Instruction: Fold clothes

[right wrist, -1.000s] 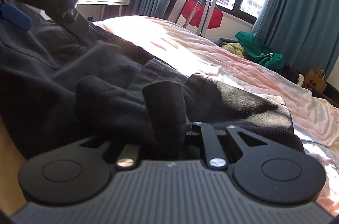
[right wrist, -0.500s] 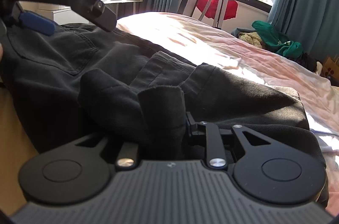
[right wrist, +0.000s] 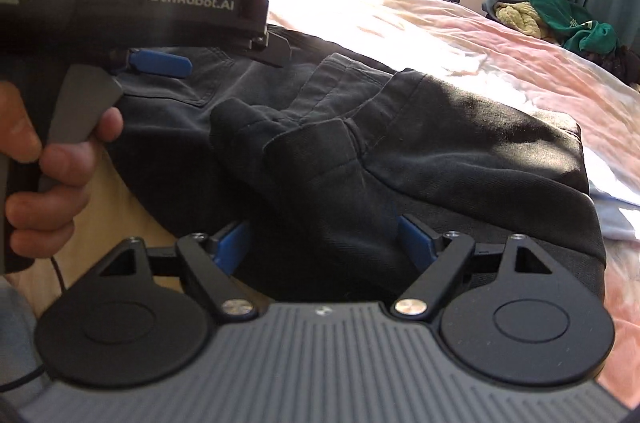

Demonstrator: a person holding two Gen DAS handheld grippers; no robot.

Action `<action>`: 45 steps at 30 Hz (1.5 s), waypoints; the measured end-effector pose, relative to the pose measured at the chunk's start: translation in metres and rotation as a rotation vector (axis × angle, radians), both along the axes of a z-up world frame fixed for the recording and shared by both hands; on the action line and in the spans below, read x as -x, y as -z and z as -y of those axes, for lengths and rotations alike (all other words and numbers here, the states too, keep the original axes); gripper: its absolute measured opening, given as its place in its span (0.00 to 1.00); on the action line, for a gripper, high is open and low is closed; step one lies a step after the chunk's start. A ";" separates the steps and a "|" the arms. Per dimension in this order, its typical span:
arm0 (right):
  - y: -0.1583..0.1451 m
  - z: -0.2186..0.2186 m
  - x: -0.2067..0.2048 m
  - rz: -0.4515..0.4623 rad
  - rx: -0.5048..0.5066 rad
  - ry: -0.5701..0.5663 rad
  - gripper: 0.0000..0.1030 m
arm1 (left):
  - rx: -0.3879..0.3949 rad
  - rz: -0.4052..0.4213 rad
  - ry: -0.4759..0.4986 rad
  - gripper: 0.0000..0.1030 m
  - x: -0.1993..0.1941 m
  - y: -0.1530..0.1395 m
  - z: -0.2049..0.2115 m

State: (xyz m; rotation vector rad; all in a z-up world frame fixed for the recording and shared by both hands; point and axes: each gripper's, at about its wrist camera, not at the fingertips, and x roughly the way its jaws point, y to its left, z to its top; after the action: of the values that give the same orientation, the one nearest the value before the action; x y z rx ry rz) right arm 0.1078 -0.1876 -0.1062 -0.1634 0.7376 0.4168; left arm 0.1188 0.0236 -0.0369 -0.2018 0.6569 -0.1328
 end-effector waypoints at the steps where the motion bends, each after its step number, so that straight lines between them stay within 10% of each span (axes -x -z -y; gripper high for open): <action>1: 0.001 0.001 0.000 -0.008 -0.004 0.001 0.80 | -0.014 -0.002 0.006 0.99 0.000 0.002 0.003; 29: 0.021 -0.023 0.004 -0.022 0.215 -0.123 0.84 | -0.169 -0.035 0.078 0.94 -0.013 0.033 0.039; 35: 0.020 -0.027 0.011 -0.008 0.230 -0.128 0.84 | -0.109 -0.038 0.115 0.74 -0.017 0.037 0.038; 37: 0.018 -0.028 0.015 0.003 0.229 -0.130 0.84 | -0.066 -0.055 0.133 0.49 -0.021 0.040 0.036; 45: -0.019 0.003 0.034 0.022 0.047 -0.162 0.81 | 0.044 -0.077 0.127 0.50 -0.024 0.039 0.022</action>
State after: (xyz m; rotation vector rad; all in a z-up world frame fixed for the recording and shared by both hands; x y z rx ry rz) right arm 0.0741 -0.1902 -0.0868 -0.2731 0.7150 0.5514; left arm 0.1429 0.0014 -0.0755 -0.2085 0.7438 -0.2628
